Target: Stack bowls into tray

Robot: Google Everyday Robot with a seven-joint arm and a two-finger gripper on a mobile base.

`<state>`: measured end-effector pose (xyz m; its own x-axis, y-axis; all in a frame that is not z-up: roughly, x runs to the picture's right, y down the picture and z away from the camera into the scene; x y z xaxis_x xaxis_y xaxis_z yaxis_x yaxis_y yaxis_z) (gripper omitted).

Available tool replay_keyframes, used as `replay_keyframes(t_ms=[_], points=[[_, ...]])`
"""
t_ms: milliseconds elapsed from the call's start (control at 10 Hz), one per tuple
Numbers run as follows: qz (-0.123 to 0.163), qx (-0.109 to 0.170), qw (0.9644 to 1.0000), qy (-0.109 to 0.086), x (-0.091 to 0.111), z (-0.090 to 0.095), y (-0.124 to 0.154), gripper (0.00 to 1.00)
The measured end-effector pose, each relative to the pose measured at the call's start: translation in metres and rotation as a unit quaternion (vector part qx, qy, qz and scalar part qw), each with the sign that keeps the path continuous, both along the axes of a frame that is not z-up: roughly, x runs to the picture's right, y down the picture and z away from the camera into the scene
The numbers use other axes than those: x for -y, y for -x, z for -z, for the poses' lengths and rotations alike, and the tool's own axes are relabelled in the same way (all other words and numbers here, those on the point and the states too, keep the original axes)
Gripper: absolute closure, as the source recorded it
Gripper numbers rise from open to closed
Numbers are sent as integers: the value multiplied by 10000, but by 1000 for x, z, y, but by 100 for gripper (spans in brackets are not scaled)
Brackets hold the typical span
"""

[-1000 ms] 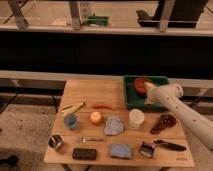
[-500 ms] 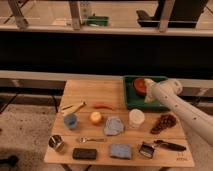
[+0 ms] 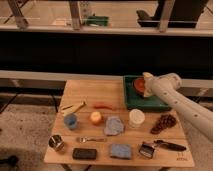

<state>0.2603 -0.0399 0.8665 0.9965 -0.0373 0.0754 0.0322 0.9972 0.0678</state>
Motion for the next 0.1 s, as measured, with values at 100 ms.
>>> replay_keyframes(t_ms=[100], points=[[-10,-5,10000,20,2,5,-2,20]])
